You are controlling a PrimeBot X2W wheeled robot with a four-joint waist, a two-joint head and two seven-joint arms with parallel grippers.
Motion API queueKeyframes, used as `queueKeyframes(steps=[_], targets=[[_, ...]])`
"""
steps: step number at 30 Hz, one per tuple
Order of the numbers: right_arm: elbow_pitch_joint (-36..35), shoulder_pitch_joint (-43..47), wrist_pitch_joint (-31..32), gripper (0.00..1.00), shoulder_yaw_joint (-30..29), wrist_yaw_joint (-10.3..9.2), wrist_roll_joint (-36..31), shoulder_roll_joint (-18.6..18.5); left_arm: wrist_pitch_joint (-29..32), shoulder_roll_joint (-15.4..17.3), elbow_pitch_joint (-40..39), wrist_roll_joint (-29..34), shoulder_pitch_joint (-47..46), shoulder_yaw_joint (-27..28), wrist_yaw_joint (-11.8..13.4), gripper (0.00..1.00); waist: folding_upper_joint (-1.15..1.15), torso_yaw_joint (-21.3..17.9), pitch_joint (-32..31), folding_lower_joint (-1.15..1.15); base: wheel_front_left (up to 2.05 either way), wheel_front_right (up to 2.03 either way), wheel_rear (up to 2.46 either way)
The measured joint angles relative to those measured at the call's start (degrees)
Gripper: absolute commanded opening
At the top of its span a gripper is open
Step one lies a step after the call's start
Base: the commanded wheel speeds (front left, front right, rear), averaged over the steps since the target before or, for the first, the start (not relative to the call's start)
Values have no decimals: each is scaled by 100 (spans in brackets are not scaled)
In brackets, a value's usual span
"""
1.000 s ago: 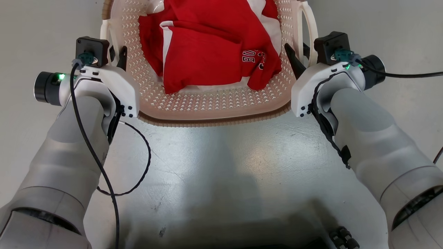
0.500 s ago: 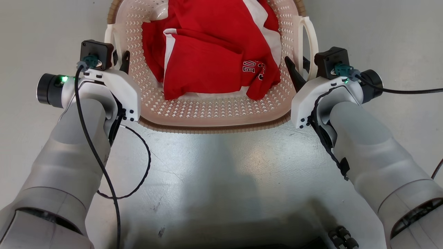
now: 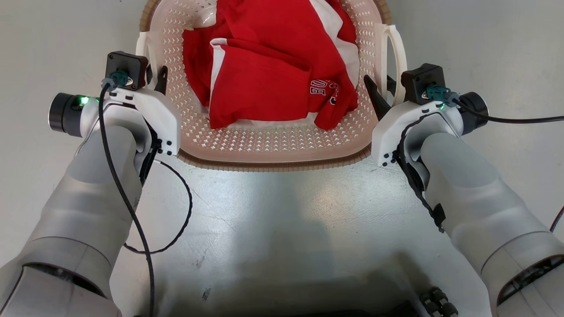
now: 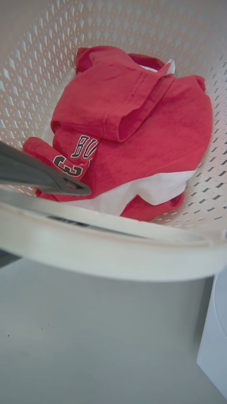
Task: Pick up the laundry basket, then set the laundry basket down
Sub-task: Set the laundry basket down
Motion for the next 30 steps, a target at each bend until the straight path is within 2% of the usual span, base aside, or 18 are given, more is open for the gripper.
queueKeyframes(steps=[3, 4, 5, 6, 11, 19, 30], targets=[[62, -7, 0, 0, -8, 1, -8, 9, 9, -7, 12, -1, -36, -14, -24, 0, 0, 5, 17, 0, 0, 0, 0], [86, -16, 0, 28, -56, 11, -14, 19, 23, -8, 13, -1, -60, -14, -24, 1, 0, 1, 26, 0, 0, 0, 0], [91, -26, 0, 85, -137, 16, -35, 32, 34, -7, 13, -11, -75, -3, -22, 1, 0, -6, 37, 0, 0, 0, 0], [93, -35, 0, 100, -186, 21, -75, 34, 43, -5, 13, -37, -80, 8, -12, 100, 0, -12, 48, 0, 0, 0, 0], [25, -143, -62, 100, -660, 83, -571, -24, 245, 34, 35, -66, -174, 18, 111, 100, 0, -14, 98, 0, 0, 0, 0], [-670, -8, -67, 100, -1702, 83, -1486, -43, 394, 91, 74, -148, -181, 29, 133, 100, 0, -27, 74, 0, 0, 0, 0], [-1032, 367, -67, 100, -2201, 85, -1913, -41, 419, 103, 83, -259, -146, 29, 138, 100, 0, 26, -80, 0, 0, 0, 0]])
